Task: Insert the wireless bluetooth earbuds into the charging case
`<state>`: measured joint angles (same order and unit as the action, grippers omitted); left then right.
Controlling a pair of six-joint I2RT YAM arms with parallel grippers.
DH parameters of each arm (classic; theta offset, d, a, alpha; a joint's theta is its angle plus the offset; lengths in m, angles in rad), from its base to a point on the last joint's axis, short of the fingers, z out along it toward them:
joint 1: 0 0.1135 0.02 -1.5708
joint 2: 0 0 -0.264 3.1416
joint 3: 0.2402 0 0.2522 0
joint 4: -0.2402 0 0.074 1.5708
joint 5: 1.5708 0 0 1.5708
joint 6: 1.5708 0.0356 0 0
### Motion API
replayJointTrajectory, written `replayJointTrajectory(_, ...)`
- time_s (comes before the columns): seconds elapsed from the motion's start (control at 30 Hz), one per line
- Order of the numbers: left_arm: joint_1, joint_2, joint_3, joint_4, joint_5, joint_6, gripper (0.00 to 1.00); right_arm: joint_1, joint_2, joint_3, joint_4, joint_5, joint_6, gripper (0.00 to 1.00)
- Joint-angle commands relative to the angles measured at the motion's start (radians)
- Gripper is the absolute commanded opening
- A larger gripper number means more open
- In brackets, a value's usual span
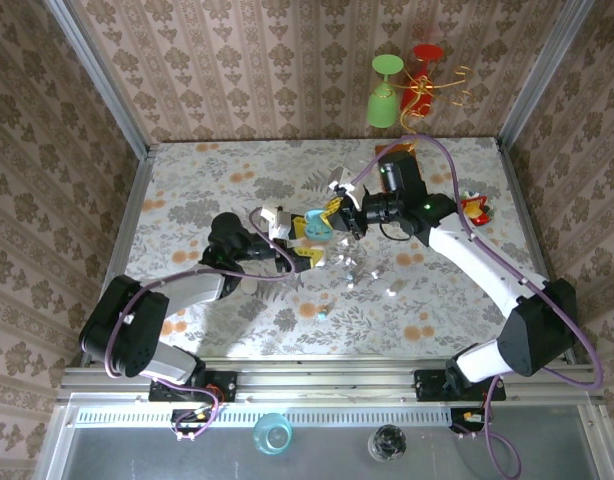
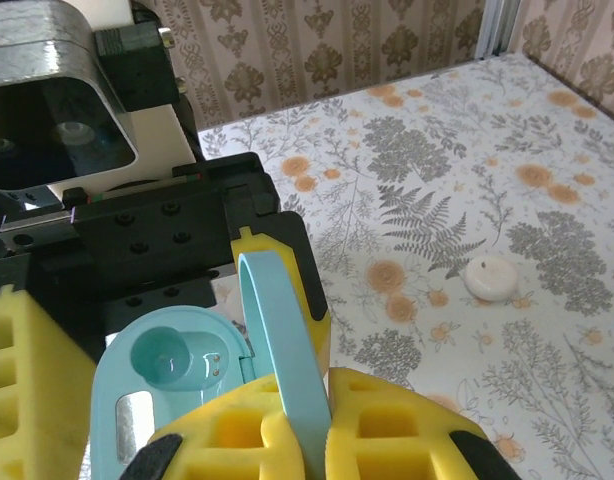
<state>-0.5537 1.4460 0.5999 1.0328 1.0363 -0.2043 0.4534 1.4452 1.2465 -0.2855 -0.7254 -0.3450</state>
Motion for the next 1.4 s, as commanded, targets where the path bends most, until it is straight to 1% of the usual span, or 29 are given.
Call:
replayJointTrajectory(0.0,0.010,-0.003,0.012,0.023,-0.023,-0.040,0.70,0.004,-0.046,-0.031,0.097,0.039,-0.010,0.00)
replayJointTrajectory(0.07,0.012,0.006,0.018,0.028,-0.036,-0.067,0.70,0.004,-0.046,-0.054,0.131,0.033,-0.012,0.00)
replayJointTrajectory(0.13,0.014,0.019,0.023,0.042,-0.042,-0.094,0.69,0.005,-0.080,-0.064,0.144,0.030,-0.017,0.00)
replayJointTrajectory(0.23,0.017,0.040,0.028,0.098,-0.042,-0.139,0.65,0.005,-0.081,-0.063,0.134,0.030,-0.029,0.00)
replayJointTrajectory(0.37,0.018,0.068,0.039,0.160,-0.030,-0.178,0.63,0.007,-0.079,-0.061,0.119,0.035,-0.042,0.00)
replayJointTrajectory(0.83,0.010,0.074,0.057,0.176,-0.006,-0.140,0.64,0.007,-0.060,-0.052,0.096,0.047,-0.062,0.00)
replayJointTrajectory(0.87,0.009,0.074,0.057,0.174,-0.007,-0.140,0.63,0.007,-0.060,-0.054,0.096,0.043,-0.061,0.00)
replayJointTrajectory(0.97,0.010,0.077,0.053,0.175,-0.008,-0.139,0.54,0.008,-0.060,-0.053,0.092,0.037,-0.061,0.00)
replayJointTrajectory(1.03,0.009,0.077,0.050,0.174,-0.010,-0.137,0.52,0.007,-0.060,-0.052,0.089,0.034,-0.063,0.00)
replayJointTrajectory(1.1,0.010,0.077,0.048,0.176,-0.013,-0.137,0.54,0.008,-0.060,-0.050,0.087,0.028,-0.065,0.00)
replayJointTrajectory(1.13,0.009,0.078,0.047,0.176,-0.013,-0.138,0.58,0.008,-0.061,-0.050,0.087,0.029,-0.066,0.00)
replayJointTrajectory(1.2,0.009,0.076,0.049,0.176,-0.014,-0.137,0.61,0.010,-0.060,-0.047,0.085,0.028,-0.069,0.00)
replayJointTrajectory(1.23,0.009,0.077,0.049,0.176,-0.015,-0.136,0.62,0.011,-0.032,-0.046,0.084,0.029,-0.069,0.00)
replayJointTrajectory(1.3,0.009,0.077,0.049,0.176,-0.015,-0.136,0.62,0.014,-0.028,-0.042,0.079,0.030,-0.072,0.00)
replayJointTrajectory(1.37,0.009,0.077,0.047,0.177,-0.013,-0.136,0.60,0.016,-0.026,-0.039,0.075,0.030,-0.072,0.00)
